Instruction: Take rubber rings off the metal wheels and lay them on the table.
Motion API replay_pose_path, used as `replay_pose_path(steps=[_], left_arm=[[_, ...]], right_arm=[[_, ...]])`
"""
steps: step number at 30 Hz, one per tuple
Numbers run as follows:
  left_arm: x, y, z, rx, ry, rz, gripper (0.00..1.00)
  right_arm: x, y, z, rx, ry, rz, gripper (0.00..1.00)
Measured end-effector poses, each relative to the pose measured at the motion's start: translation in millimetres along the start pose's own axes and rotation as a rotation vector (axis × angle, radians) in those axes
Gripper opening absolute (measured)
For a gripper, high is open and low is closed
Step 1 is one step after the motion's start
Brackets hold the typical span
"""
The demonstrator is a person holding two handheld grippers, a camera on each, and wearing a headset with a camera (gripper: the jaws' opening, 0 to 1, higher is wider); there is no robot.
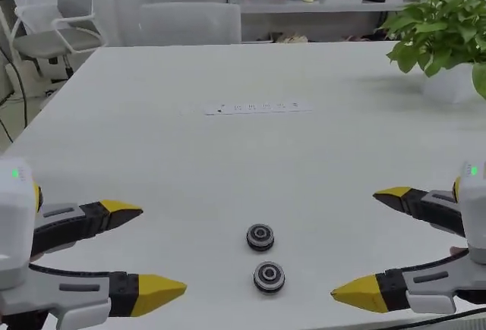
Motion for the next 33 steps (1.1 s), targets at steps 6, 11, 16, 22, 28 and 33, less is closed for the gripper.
replay_pose_path(steps=[6,11,16,22,28,33], left_arm=[[1.4,0.8,3.8,0.003,-0.003,0.034,0.67],[4.9,-1.0,7.0,0.008,-0.005,0.053,0.67],[9.5,-5.8,8.6,0.016,-0.004,0.061,0.67],[14.4,-10.6,10.7,0.014,-0.001,0.063,0.67],[21.8,-9.5,10.0,0.014,0.006,0.075,0.67],[27.9,-9.5,8.6,0.017,0.012,0.081,0.67]], right_arm=[[-0.3,-1.2,-4.4,0.003,-0.002,0.033,0.99],[-4.8,-3.9,-4.3,-0.002,-0.01,0.053,0.99],[-9.4,-6.7,-5.8,-0.002,-0.015,0.067,0.99],[-16.0,-9.7,-5.4,-0.002,-0.024,0.073,0.99],[-19.4,-15.0,-5.5,0.008,-0.026,0.086,0.99],[-21.1,-19.2,-5.6,0.009,-0.03,0.088,0.99]])
Point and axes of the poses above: the centre of the closed fingertips' face, and the gripper's own axes: y roughly backward along the fingers, x roughly to its left, z roughly out of its top, the point moved 2 cm from there along y, roughly backward along the fingers, and after that the axes turned 14 degrees about -x, right-handed, at the moved point
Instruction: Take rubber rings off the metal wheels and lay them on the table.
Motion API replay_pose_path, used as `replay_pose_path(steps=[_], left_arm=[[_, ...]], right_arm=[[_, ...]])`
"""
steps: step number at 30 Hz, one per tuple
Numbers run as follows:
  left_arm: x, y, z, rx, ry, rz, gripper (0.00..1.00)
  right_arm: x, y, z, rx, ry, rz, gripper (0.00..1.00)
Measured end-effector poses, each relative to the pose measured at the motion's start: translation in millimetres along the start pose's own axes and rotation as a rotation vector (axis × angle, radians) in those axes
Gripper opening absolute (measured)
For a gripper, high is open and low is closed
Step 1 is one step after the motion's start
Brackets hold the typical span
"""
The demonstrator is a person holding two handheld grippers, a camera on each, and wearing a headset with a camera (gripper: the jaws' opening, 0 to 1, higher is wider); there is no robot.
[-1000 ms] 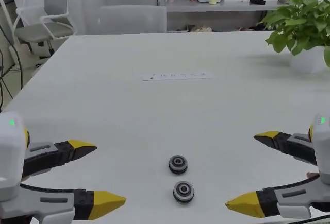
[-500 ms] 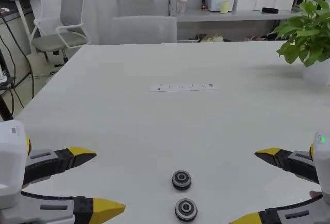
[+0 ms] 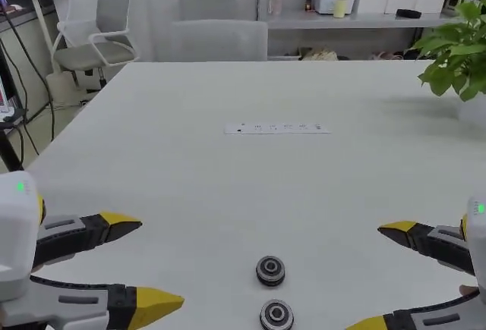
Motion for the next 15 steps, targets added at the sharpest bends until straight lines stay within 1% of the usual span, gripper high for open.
replay_pose_path(steps=[8,12,15], left_arm=[[4.0,-4.5,-3.6,0.013,0.003,-0.012,0.67],[7.0,-5.7,-6.5,0.013,0.005,-0.012,0.67],[7.8,-6.7,-8.7,0.015,0.007,-0.014,0.67]], right_arm=[[-2.2,-5.4,-2.8,0.007,-0.006,0.0,0.99],[-4.0,-7.8,-5.9,0.007,-0.008,-0.004,0.99],[-1.2,-9.9,-7.5,0.008,-0.012,-0.002,0.99]])
Point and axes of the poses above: the centre of the closed fingertips' face, and the gripper's own axes: y roughly backward along the fingers, x roughly to its left, z roughly out of its top, the point moved 2 cm from there along y, roughly backward along the fingers, and after that the axes turned 14 degrees about -x, right-handed, at the moved point
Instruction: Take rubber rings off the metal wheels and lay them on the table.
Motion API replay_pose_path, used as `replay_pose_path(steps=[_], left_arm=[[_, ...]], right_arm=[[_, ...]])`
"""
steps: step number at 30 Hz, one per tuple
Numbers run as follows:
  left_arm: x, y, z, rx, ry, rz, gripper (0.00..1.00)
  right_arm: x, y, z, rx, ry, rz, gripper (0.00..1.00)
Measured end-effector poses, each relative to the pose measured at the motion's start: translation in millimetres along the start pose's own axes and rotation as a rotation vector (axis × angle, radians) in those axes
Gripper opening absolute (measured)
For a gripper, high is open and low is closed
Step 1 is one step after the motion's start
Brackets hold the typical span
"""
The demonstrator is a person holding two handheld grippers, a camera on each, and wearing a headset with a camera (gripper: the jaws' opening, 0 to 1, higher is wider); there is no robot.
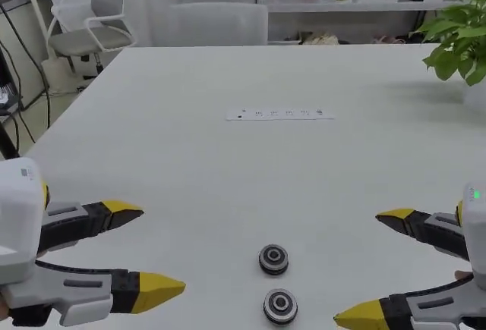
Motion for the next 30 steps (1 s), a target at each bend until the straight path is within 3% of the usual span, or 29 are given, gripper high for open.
replay_pose_path(steps=[30], left_arm=[[-3.9,-23.7,-6.2,0.015,-0.031,-0.05,0.67]], right_arm=[[2.0,-17.9,-12.8,0.003,0.041,0.062,0.99]])
Point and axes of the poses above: the centre of the closed fingertips' face, and the gripper's own axes: y roughly backward along the fingers, x roughly to its left, z roughly out of its top, the point moved 2 cm from there along y, roughly backward along the fingers, and after that the axes turned 14 degrees about -x, right-handed, at the moved point
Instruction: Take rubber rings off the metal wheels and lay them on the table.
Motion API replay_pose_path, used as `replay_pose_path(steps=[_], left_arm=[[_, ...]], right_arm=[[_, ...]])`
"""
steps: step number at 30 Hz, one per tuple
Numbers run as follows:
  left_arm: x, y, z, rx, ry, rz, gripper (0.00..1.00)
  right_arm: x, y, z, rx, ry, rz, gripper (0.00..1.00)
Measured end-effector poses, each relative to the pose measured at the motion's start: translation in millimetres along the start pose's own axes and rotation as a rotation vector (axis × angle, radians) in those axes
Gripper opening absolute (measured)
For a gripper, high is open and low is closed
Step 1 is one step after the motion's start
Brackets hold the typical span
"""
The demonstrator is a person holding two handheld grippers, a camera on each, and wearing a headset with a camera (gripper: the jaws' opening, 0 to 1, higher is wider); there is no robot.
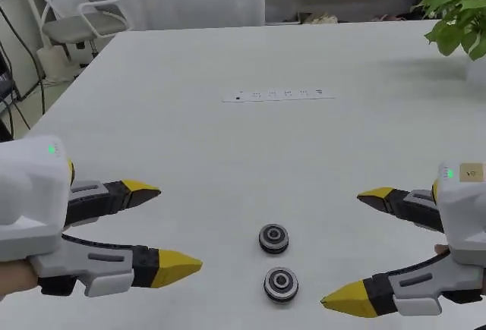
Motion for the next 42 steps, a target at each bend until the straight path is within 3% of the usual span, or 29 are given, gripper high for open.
replay_pose_path(steps=[18,42], left_arm=[[-5.7,-4.6,-8.3,0.031,-0.024,-0.026,0.67],[-10.6,-15.7,-8.3,0.05,-0.051,-0.077,0.67]], right_arm=[[1.8,-3.3,-3.4,0.013,0.046,0.029,0.94],[4.9,-9.4,-7.2,0.028,0.082,0.07,0.89]])
Point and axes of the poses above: the centre of the closed fingertips' face, and the gripper's own axes: y roughly backward along the fingers, x roughly to its left, z roughly out of its top, the point moved 2 cm from there along y, roughly backward along the fingers, and after that the axes turned 14 degrees about -x, right-handed, at the moved point
